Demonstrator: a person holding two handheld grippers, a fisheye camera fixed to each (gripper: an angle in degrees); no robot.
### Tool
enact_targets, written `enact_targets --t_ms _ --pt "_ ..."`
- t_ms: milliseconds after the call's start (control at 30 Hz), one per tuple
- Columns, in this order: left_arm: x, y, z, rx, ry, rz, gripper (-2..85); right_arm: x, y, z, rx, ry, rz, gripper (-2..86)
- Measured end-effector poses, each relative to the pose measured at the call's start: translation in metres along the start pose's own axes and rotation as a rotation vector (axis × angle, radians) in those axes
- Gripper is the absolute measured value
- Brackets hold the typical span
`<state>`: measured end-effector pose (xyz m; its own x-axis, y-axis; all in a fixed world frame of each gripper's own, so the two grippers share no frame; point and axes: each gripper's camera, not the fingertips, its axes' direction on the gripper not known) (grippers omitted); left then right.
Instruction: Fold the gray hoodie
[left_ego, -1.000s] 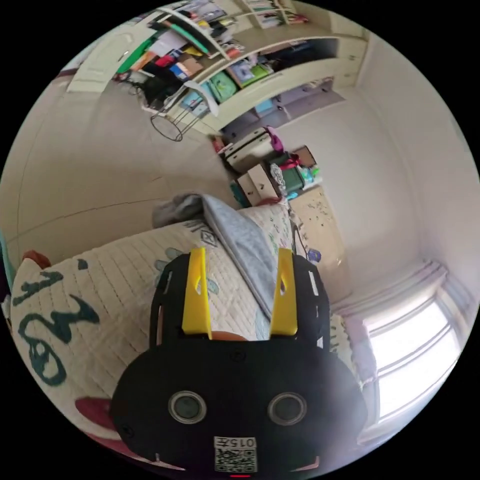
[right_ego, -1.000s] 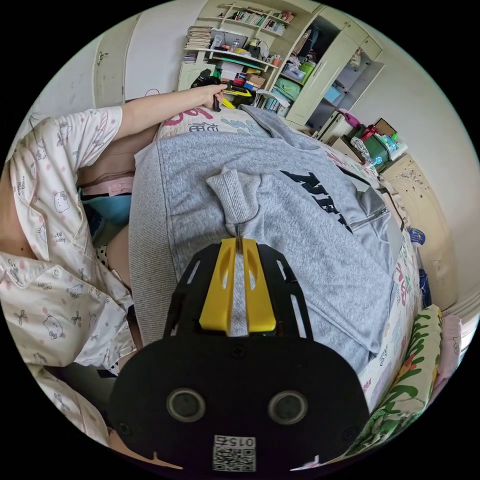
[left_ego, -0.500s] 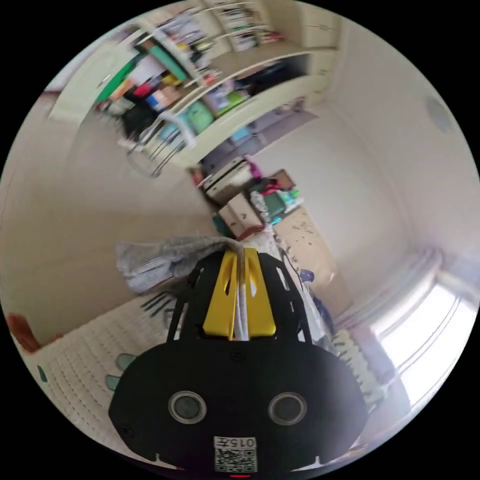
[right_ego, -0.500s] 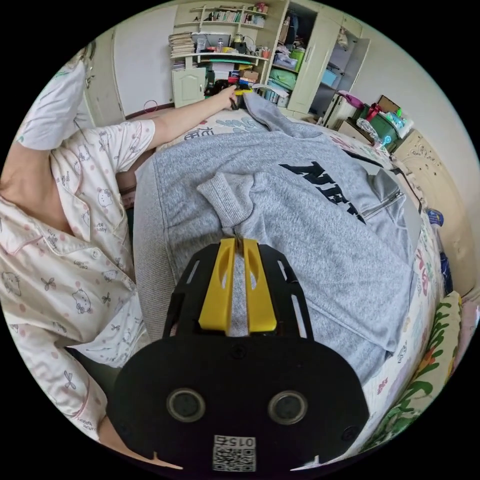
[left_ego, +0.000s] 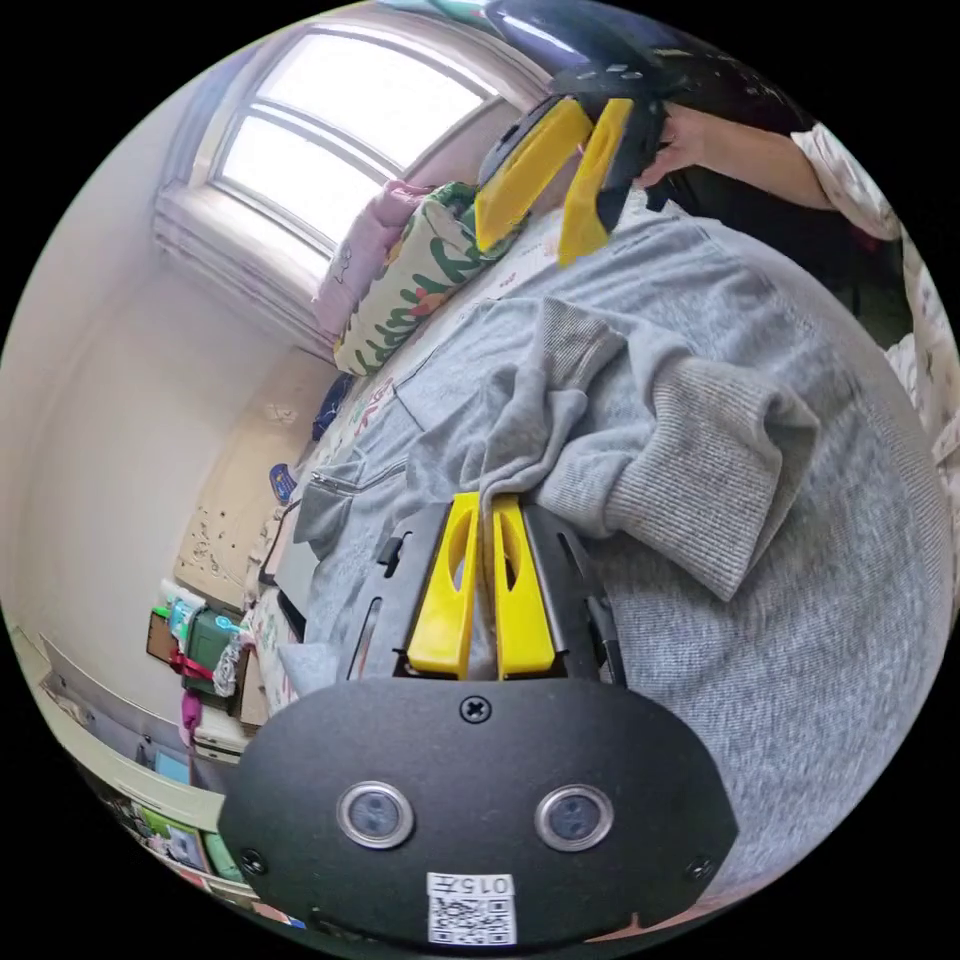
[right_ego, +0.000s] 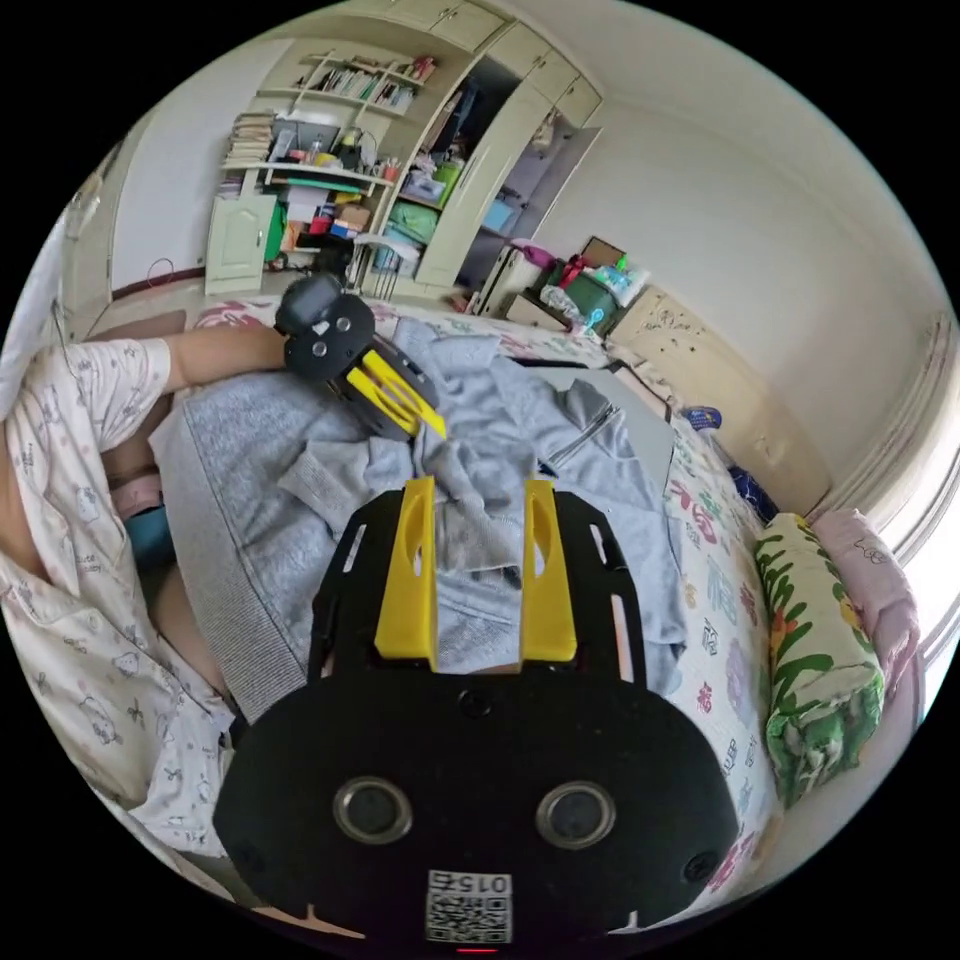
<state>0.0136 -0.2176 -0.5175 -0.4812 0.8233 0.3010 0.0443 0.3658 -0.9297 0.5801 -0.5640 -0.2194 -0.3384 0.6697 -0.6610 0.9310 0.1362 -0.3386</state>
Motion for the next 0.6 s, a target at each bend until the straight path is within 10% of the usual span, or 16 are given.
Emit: enact_targets --t_ms 367,600 --pt "0.056 0.02 0.017 0.049 0.021 -0.063 5.2 -0.054 -0.03 0.094 -0.248 -0.001 -0.037 5.4" --pt "0.02 0.086 0.017 -0.216 0.073 -0.187 11.6 -0.041 -0.031 0.036 -0.189 0.126 0.089 4.7"
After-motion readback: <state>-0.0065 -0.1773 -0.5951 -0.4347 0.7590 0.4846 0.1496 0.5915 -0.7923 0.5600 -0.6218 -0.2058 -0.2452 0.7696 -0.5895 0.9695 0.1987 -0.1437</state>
